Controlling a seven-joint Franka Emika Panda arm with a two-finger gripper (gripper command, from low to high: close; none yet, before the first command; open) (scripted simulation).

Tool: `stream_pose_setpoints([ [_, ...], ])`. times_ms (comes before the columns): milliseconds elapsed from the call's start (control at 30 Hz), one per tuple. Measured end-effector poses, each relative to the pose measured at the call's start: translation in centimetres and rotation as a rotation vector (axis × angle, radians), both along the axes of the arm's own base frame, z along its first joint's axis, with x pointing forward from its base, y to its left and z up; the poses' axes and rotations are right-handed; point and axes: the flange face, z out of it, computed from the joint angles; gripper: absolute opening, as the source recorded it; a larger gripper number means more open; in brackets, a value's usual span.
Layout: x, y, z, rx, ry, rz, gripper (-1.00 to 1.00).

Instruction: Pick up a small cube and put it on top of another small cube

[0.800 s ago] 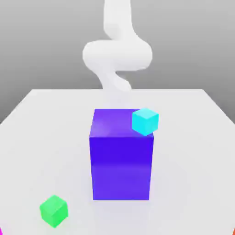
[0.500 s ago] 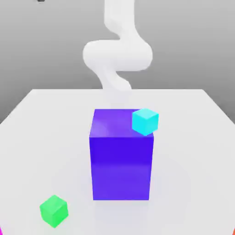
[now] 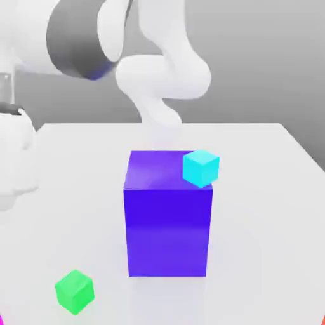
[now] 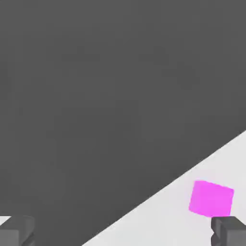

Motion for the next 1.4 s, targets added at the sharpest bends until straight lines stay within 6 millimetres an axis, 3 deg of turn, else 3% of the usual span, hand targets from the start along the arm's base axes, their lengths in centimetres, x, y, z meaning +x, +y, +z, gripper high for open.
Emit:
stream_pose_setpoints([
  [267,-2.7,-6.8,-14.3,0.072,0.164,-0.188,0.00],
  [400,-3.2,-7.5,-20.9,0.079,0.182,-0.208,0.00],
  [433,-3.3,-7.5,-21.9,0.080,0.183,-0.209,-1.00],
  [633,-3.3,-7.5,-22.4,0.081,0.182,-0.209,-1.00],
  [700,-3.2,-7.5,-20.8,0.081,0.182,-0.209,-1.00],
  [800,-3.3,-7.2,-16.6,0.082,0.182,-0.209,-1.00],
  [967,-4.9,-1.6,-13.5,0.087,0.181,-0.184,-1.00],
  [1167,-8.4,5.6,-11.1,0.078,0.184,-0.146,-1.00],
  [1233,-9.0,6.7,-12.1,0.075,0.185,-0.139,-1.00],
  [1333,-9.2,7.1,-15.7,0.073,0.185,-0.137,-1.00],
  [1367,-9.2,7.1,-16.7,0.074,0.185,-0.136,1.00],
  [1400,-9.2,7.1,-16.7,0.074,0.185,-0.136,1.00],
])
